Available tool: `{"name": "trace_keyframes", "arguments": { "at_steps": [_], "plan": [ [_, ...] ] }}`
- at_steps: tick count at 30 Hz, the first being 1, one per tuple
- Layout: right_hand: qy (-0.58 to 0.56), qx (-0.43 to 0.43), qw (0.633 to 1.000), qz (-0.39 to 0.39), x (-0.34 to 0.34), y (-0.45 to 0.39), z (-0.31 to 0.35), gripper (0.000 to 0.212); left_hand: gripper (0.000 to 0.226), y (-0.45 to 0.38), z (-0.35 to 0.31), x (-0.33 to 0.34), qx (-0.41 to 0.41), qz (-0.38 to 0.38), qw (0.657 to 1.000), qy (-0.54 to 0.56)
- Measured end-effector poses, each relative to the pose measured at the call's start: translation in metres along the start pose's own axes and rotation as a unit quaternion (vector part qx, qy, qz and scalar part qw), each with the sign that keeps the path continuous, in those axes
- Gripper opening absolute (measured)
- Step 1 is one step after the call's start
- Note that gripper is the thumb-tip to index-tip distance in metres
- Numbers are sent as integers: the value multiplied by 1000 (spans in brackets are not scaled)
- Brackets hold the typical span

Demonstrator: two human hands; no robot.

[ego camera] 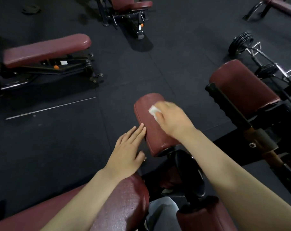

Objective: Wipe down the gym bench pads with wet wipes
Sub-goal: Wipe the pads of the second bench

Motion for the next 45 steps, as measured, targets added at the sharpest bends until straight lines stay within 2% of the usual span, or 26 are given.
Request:
{"name": "trace_keyframes", "arguments": {
  "at_steps": [3, 5, 9, 11, 12, 14, 17, 21, 23, 27, 30, 32, 35, 37, 40, 42, 45],
  "plan": [
    [16, 51, 998, -13, 10, -65, -2, 15, 75, 4, 4, 4, 4, 9, 1000, -18],
    [12, 82, 996, -19, 10, -72, -5, 13, 73, 0, 3, -4, 5, -11, 1000, -17],
    [-8, 69, 997, -18, 4, 2, -12, 15, 81, -21, -13, -23, 26, -38, 999, 12],
    [-42, 73, 996, -40, -8, 63, -11, 7, 85, -30, -21, -22, 47, -34, 998, -15],
    [-58, 77, 994, -47, -15, 89, -8, 14, 87, -32, -23, -20, 51, -31, 998, -31],
    [-85, 83, 992, -39, -17, 114, -7, 14, 91, -32, -20, -14, 44, -32, 998, -33],
    [-52, 68, 995, -51, -11, 66, -10, 13, 92, -28, -12, -9, 35, -35, 999, -5],
    [-12, 101, 994, -36, 9, -44, -14, 18, 97, -19, 2, -1, 17, -26, 1000, 2],
    [12, 103, 994, -29, 14, -65, -7, 18, 101, -15, 10, 4, 9, -14, 1000, -1],
    [52, 63, 997, -6, 15, -11, 4, 21, 97, -11, 18, 4, -3, -14, 999, 29],
    [40, 52, 997, -41, -7, 75, 10, 16, 90, -18, 12, -10, 7, -50, 998, 41],
    [-3, 68, 995, -69, -18, 98, 8, 12, 93, -27, 0, -17, 31, -70, 996, 38],
    [48, 31, 997, -58, -11, 43, 8, 9, 96, -36, -18, -15, 74, -67, 995, 24],
    [56, 31, 997, -41, 0, -16, 5, 17, 96, -37, -18, -10, 73, -71, 995, 14],
    [37, 106, 993, -33, 8, -72, -11, 20, 93, -35, -12, -8, 63, -85, 994, 5],
    [62, 101, 993, -22, 8, -64, -10, 21, 95, -31, -8, -5, 55, -82, 995, 7],
    [68, 54, 995, -39, 0, 12, 1, 21, 103, -21, 3, 2, 39, -64, 997, 19]
  ]
}}
Point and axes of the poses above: each hand's wrist, its own y-axis away from the middle knuckle, its own x-axis out of the palm, z = x × y, the point moved 7 cm from there along -y, towards the middle knuckle, and after that the axes turned 3 degrees about -z, right-handed, at the moved point
